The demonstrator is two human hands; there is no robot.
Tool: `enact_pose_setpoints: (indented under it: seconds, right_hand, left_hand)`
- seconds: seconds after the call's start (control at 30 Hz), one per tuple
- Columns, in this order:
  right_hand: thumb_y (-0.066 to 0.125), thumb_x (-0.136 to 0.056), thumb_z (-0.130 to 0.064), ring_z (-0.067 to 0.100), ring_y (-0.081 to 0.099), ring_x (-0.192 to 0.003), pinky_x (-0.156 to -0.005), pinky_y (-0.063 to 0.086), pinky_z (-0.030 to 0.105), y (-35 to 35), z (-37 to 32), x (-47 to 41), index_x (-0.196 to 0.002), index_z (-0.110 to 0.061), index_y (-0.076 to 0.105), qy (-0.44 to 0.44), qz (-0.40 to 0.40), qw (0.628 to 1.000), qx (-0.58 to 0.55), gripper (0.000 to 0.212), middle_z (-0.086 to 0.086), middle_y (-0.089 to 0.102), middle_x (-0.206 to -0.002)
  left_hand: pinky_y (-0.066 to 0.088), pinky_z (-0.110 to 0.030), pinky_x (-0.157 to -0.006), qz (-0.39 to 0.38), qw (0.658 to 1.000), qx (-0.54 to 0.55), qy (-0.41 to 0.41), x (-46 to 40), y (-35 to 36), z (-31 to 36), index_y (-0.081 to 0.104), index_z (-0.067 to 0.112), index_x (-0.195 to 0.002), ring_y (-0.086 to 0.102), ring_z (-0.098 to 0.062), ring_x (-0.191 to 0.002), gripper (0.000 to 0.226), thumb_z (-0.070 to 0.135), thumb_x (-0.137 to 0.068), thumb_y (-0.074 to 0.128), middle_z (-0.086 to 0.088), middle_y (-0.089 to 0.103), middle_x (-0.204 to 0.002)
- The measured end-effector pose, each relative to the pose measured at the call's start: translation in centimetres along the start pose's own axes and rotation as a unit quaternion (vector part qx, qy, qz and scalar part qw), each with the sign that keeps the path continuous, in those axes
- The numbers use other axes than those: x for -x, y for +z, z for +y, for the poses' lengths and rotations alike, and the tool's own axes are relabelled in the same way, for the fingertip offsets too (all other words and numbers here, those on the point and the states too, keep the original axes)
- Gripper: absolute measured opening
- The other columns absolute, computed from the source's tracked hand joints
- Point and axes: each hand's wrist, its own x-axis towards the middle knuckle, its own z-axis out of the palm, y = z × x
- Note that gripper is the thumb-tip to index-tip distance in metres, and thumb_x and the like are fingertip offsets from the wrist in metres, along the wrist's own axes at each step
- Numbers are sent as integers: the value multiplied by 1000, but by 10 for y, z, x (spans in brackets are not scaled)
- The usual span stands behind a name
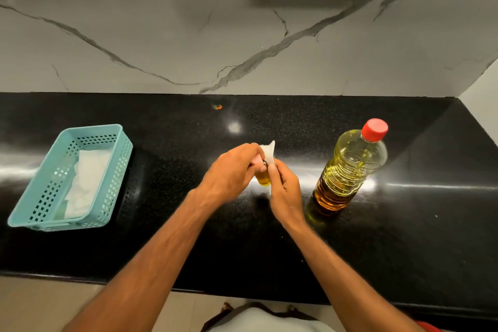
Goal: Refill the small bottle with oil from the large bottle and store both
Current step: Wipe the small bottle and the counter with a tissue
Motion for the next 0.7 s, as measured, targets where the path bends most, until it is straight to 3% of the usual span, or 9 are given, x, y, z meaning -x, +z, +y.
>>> enact_pose_setpoints:
  seconds: [0.13,0.3,0.4,0.5,0.6,0.7]
  right_hand:
    - [41,-103,-21,1,62,-88,-76,46,17,-6,-6,-2,-107,-19,68,-33,-25,999,-22,27,-13,70,-92]
    - [42,-103,-17,4,58,-78,-72,46,20,-15,0,-4,-94,-17,68,39,-76,996,-31,28,-8,68,-82]
    - [42,-103,-17,8,63,-91,-81,48,16,-20,-4,-10,-102,-11,69,72,-117,990,-35,28,4,71,-97]
    - [38,-102,-19,13,63,-106,-94,47,24,-20,-9,-16,-110,-12,68,104,-189,975,44,31,5,71,-109]
    - [36,-104,-24,17,61,-112,-100,45,31,-23,-9,-15,-112,-14,68,145,-225,959,98,35,4,69,-113]
    - [40,-103,-26,18,63,-101,-92,48,33,-20,-13,-9,-105,-15,70,126,-181,972,77,32,6,71,-104]
  left_hand:
    - [50,-40,-79,-68,993,-56,74,0,-12,-1,54,24,-107,57,-15,-88,12,26,-95,54,7,58,-102]
    - [50,-33,-76,-118,961,-197,155,3,-14,-5,46,28,-118,50,-13,-88,24,20,-96,53,6,52,-111]
    - [51,-33,-76,-142,947,-229,178,7,-13,-9,39,33,-123,49,-13,-90,41,11,-93,55,8,51,-116]
    - [51,-27,-74,-154,933,-253,206,7,-12,-12,38,34,-124,48,-11,-93,50,6,-89,60,8,52,-118]
    - [49,-25,-79,-177,934,-247,189,6,-14,-14,36,34,-125,47,-9,-97,44,14,-93,59,7,53,-119]
    - [50,-29,-79,-171,950,-214,151,6,-17,-13,41,34,-117,46,-7,-93,24,29,-96,52,8,54,-112]
